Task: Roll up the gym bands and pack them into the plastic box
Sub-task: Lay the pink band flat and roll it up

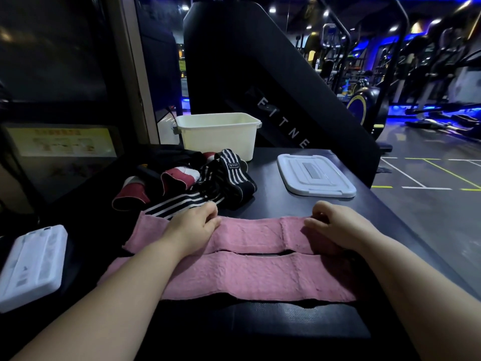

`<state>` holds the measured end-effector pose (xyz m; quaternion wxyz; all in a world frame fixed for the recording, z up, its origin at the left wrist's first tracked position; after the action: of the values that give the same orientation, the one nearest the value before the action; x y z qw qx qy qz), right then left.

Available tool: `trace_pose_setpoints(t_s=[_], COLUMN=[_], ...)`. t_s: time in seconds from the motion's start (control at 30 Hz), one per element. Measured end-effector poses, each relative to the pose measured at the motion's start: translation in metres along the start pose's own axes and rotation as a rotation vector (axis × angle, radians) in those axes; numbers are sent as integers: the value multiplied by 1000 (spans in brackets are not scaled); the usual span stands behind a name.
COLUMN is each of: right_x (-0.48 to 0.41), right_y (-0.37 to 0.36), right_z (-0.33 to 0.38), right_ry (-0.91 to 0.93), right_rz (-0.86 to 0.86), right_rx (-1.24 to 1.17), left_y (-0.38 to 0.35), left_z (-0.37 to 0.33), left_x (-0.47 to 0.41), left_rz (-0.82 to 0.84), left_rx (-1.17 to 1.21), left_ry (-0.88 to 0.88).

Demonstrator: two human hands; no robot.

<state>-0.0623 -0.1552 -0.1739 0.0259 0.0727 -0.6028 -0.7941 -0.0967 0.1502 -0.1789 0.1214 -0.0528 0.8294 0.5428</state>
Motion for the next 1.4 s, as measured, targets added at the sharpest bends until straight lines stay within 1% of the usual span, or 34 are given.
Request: trace_pose_setpoints(t_s=[0.2, 0.27, 0.37, 0.47, 0.73, 0.87, 0.97, 1.1, 1.2, 1.27, 1.4], right_x=[-6, -6, -6, -3, 22, 39, 50, 60, 68, 70, 67], right_y=[10, 16, 24, 28, 21, 18, 10, 2, 4, 3, -6], right_z=[2, 6, 7, 9, 8, 10, 11, 9, 14, 15, 9], right_ry=[9, 17, -5, -6, 47, 94, 135, 177, 224, 248, 231], right_rz=[-66, -82, -88, -54, 102, 129, 142, 100, 39, 7, 22], right_rx=[-201, -232, -290, -309, -222, -148, -93, -16, 85, 112, 104], left_y=[11, 19, 27, 31, 23, 17, 12, 14, 14, 12, 10], left_z=[0, -1, -1, 1, -5, -5, -5, -10, -17, -19, -26], left_x=[-6, -10, -17, -18, 7, 27, 42, 59, 68, 72, 78], left_rz=[-45, -61, -25, 19, 172, 223, 254, 219, 179, 164, 97], left_rx=[45, 44, 59, 97, 91, 95, 50, -30, -108, -142, -115], left_ry=[-3, 4, 31, 45, 26, 47, 61, 72, 48, 29, -20])
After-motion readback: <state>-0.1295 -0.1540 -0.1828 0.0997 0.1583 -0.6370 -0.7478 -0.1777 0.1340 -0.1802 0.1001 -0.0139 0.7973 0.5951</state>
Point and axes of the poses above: each hand's wrist, its own x-axis away from the middle knuckle, its own y-axis out of the back of the hand, z = x × y, the point moved 7 cm from there along -x, towards the middle knuckle
